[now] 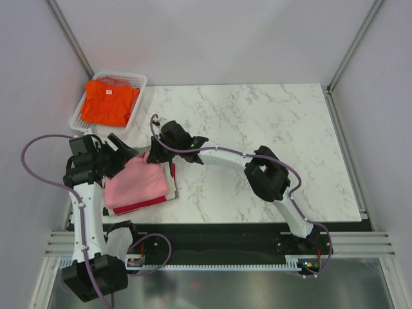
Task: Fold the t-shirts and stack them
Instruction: Neatly place the folded tshirt to the corner
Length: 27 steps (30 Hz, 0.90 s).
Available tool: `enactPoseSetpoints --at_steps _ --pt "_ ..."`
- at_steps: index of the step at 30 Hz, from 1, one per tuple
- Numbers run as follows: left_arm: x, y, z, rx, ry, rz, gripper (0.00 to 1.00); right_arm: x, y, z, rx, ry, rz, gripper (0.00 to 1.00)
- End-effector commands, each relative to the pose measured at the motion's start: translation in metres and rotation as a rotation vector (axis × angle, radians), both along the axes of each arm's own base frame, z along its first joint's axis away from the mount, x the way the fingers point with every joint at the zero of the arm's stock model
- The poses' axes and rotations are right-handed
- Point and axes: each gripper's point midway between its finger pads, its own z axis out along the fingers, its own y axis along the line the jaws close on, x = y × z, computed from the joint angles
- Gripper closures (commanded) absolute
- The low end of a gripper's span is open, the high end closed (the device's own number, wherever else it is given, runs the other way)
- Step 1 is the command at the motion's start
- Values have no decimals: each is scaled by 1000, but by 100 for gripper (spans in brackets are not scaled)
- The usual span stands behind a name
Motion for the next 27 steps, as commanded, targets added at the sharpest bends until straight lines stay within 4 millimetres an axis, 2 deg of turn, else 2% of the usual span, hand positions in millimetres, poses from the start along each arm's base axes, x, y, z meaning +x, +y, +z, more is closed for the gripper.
enactPoseSetpoints --at_steps 1,3,5,8,11,12,14,17,18,19,23,25,27 --pt "-5 -13 -7 -24 -5 -72 14 13 11 35 68 -52 -14 80" --pt "-6 -15 -11 -33 4 -75 14 22 7 40 57 -96 -44 89" --pt "-7 -18 -20 -52 17 -73 14 27 3 50 59 -127 -65 94" --pt "-6 -21 -32 -77 39 -73 14 37 -5 61 56 -171 -117 92" --pt "-7 -22 -37 -91 60 -49 12 41 -7 60 57 -174 -120 63" --pt "-6 -18 -38 -79 62 -23 12 41 -7 56 55 -162 -121 48" --pt "-7 -16 -40 -74 64 -4 10 41 -9 53 56 -147 -116 35" --pt "-3 -14 -33 -51 42 -23 9 37 -16 59 53 -156 -112 33" --pt "-2 -12 -29 -35 33 -27 9 36 -20 72 68 -172 -114 33" --pt "2 -9 -19 -12 10 -24 8 35 -21 77 70 -182 -111 33" --pt "4 5 3 76 -10 -5 6 25 -33 103 91 -216 -108 32" --pt "5 13 12 116 -17 23 5 9 -36 114 100 -229 -94 32" --pt "2 24 12 156 4 67 4 -5 -39 123 96 -264 -91 34"
